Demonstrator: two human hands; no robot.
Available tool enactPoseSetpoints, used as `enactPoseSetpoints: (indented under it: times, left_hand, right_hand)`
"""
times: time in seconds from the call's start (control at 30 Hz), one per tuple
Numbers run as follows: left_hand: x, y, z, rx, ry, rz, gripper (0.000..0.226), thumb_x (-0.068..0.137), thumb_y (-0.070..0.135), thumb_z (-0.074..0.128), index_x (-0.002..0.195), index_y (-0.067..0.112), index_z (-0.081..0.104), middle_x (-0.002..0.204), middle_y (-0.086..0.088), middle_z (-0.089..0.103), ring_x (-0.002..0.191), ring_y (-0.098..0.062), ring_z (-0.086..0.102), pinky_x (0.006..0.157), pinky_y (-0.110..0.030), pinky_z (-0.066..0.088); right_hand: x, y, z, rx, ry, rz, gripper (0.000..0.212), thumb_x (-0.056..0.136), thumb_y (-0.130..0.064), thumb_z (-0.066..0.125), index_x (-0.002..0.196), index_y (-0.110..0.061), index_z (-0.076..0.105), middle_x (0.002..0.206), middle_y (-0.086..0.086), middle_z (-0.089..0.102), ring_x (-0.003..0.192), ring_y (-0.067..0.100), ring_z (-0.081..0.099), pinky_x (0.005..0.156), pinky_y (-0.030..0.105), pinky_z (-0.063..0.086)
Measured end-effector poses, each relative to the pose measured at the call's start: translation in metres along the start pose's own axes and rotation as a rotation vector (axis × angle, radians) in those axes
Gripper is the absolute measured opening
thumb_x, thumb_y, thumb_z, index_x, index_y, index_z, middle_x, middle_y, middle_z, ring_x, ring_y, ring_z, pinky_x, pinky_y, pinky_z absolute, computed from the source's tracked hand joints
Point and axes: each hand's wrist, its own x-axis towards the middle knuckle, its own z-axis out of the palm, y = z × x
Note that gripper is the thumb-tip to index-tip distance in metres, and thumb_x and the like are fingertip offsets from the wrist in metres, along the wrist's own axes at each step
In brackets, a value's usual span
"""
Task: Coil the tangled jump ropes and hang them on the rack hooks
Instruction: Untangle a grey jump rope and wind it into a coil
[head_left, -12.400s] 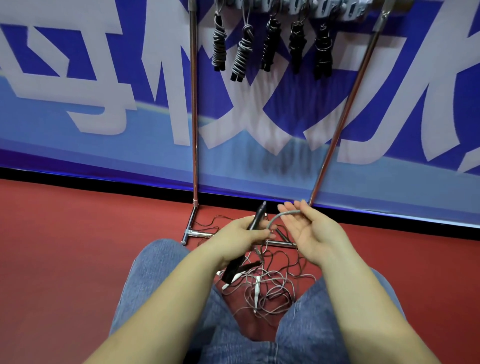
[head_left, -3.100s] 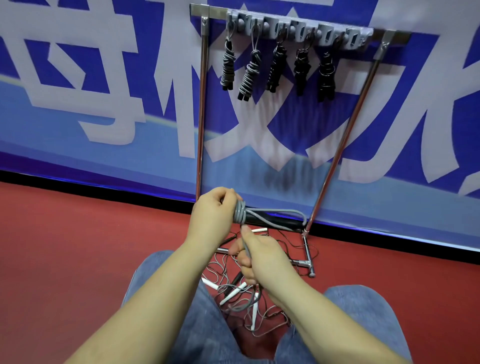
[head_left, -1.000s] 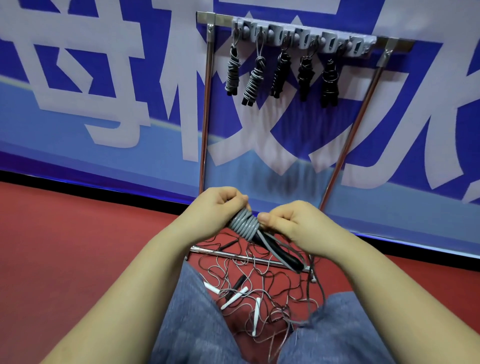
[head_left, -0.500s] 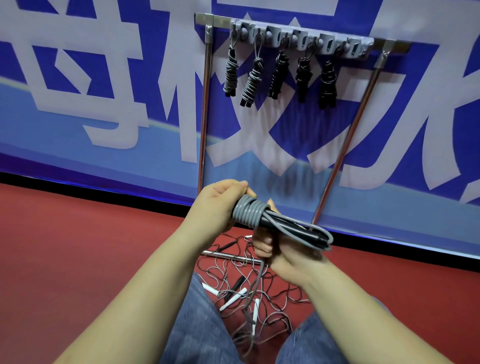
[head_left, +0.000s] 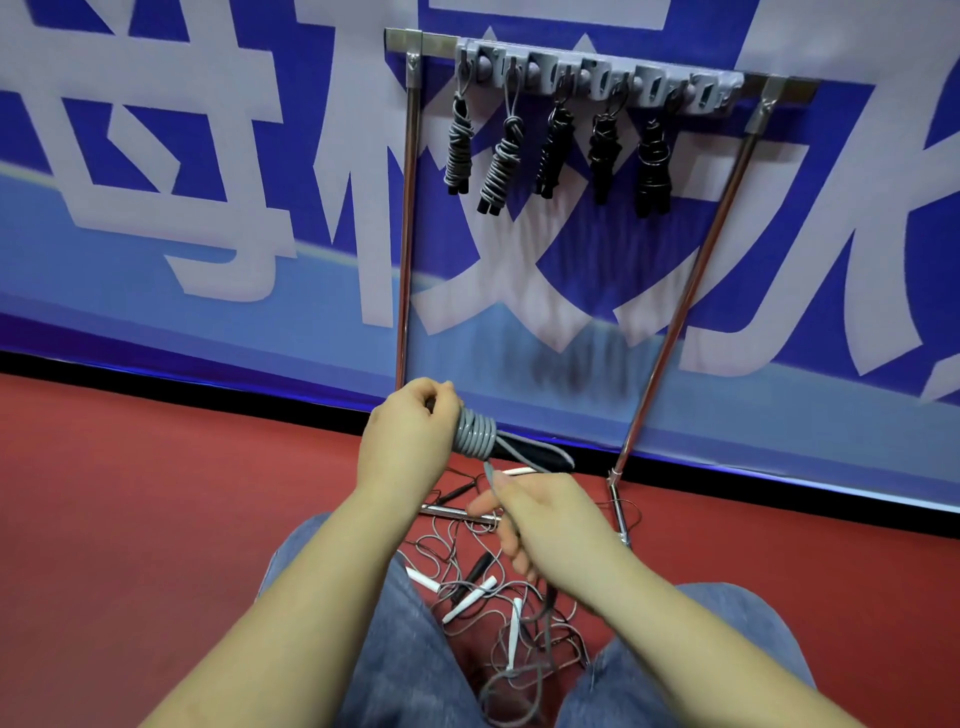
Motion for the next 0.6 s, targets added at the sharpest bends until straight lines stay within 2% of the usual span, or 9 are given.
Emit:
enactPoseSetpoints:
  times: [0.1,0.17,0.23,0.33,0.4,0.47,0.53,0.6]
  left_hand:
    - [0.001,-0.002,-0.003,0.078,-0.021,-0.018,0.036,0.095,0.032,0.046,0.065,0.014,0.050,0.056,-0.003,0.047,0.059,-0.021,0.042,0.051,-0.032,0.030]
    - [0.002,-0.001,-0.004,0.131,-0.054,-0.009,0.034,0.095,0.033,0.045,0.067,0.017,0.054,0.060,-0.003,0.054,0.063,-0.022,0.048,0.054,-0.031,0.033]
    - [0.004,0.000,-0.004,0.159,-0.108,0.015,0.031,0.096,0.033,0.046,0.079,0.014,0.063,0.070,-0.008,0.062,0.073,-0.027,0.054,0.062,-0.033,0.038]
    - [0.006,0.001,-0.006,0.139,-0.238,0.067,0.031,0.095,0.033,0.047,0.080,0.013,0.065,0.073,-0.016,0.062,0.067,-0.024,0.051,0.063,-0.035,0.039]
    - [0.005,0.004,-0.008,0.063,-0.338,0.104,0.030,0.095,0.031,0.050,0.075,0.015,0.065,0.073,-0.015,0.063,0.062,-0.017,0.048,0.062,-0.032,0.039]
    - [0.002,0.008,-0.013,-0.037,-0.403,0.117,0.030,0.096,0.027,0.052,0.070,0.018,0.065,0.062,0.000,0.060,0.055,-0.005,0.047,0.057,-0.020,0.038]
    - [0.001,0.010,-0.016,-0.124,-0.441,0.118,0.029,0.096,0.023,0.053,0.069,0.019,0.064,0.056,0.011,0.057,0.049,0.001,0.045,0.053,-0.013,0.036]
    - [0.001,0.009,-0.017,-0.193,-0.480,0.118,0.029,0.095,0.025,0.056,0.068,0.019,0.065,0.057,0.012,0.058,0.053,-0.002,0.048,0.058,-0.018,0.038]
  right_hand:
    - [0.000,0.002,-0.014,-0.430,0.067,-0.202,0.030,0.090,-0.035,0.057,0.077,-0.009,0.066,0.054,0.003,0.052,0.049,0.014,0.044,0.053,0.029,0.037]
    - [0.003,-0.003,-0.029,-0.585,0.139,-0.284,0.023,0.085,-0.038,0.064,0.080,-0.016,0.068,0.062,0.001,0.060,0.059,0.015,0.052,0.060,0.032,0.042]
    - [0.005,-0.012,-0.041,-0.701,0.197,-0.343,0.020,0.083,-0.043,0.066,0.088,-0.025,0.072,0.075,-0.004,0.066,0.074,0.013,0.058,0.070,0.032,0.047]
    - [0.010,-0.020,-0.057,-0.865,0.205,-0.404,0.027,0.083,-0.052,0.060,0.099,-0.034,0.071,0.089,-0.007,0.062,0.091,0.012,0.058,0.078,0.032,0.045]
    - [0.013,-0.020,-0.065,-0.865,0.129,-0.404,0.027,0.084,-0.054,0.057,0.100,-0.037,0.072,0.090,-0.007,0.061,0.090,0.011,0.057,0.080,0.033,0.045]
    - [0.016,-0.015,-0.070,-0.700,0.017,-0.354,0.025,0.083,-0.051,0.060,0.093,-0.033,0.074,0.085,-0.004,0.067,0.081,0.011,0.060,0.078,0.033,0.047]
    - [0.018,-0.011,-0.071,-0.542,-0.081,-0.283,0.031,0.081,-0.051,0.061,0.087,-0.025,0.076,0.067,0.004,0.064,0.059,0.012,0.052,0.065,0.031,0.043]
    - [0.017,-0.011,-0.072,-0.428,-0.153,-0.236,0.040,0.079,-0.054,0.060,0.077,-0.017,0.074,0.051,0.004,0.053,0.051,0.014,0.042,0.057,0.029,0.036]
